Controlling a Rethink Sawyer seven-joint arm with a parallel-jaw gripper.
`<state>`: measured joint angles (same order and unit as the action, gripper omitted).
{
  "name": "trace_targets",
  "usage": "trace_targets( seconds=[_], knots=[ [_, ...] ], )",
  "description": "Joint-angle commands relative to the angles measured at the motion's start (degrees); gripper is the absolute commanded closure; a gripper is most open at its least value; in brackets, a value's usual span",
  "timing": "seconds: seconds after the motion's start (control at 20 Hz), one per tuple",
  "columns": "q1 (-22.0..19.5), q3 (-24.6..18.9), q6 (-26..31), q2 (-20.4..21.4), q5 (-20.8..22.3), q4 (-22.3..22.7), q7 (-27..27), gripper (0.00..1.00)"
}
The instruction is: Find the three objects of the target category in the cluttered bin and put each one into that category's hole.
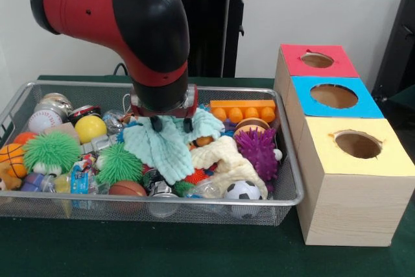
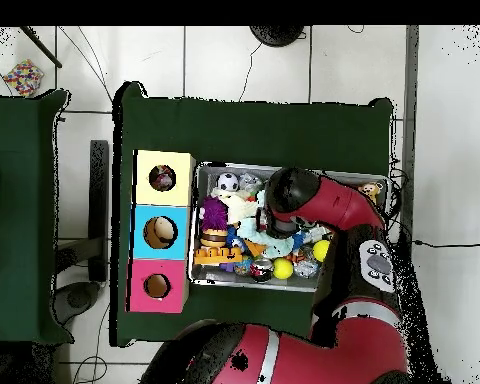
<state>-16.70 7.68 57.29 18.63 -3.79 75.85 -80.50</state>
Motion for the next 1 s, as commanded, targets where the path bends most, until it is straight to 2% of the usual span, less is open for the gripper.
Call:
trace_targets(
  seconds=[0.05, 0.15, 0.2, 0.85, 1.0],
  knots=[
    [0.3, -1.3, 5.9, -1.0, 4.7, -3.4, -3.2, 0.00],
    [0.2, -1.6, 6.5, -1.1, 5.8, -3.9, -1.5, 0.00],
    [0.0, -2.0, 6.6, -1.0, 6.2, -4.0, -1.5, 1.00],
    [0.6, -1.9, 10.4, -1.3, 9.5, -6.7, -1.1, 1.00],
    [1.1, 0.0, 12.9, -1.0, 12.5, -8.2, 0.4, 1.00]
  ],
)
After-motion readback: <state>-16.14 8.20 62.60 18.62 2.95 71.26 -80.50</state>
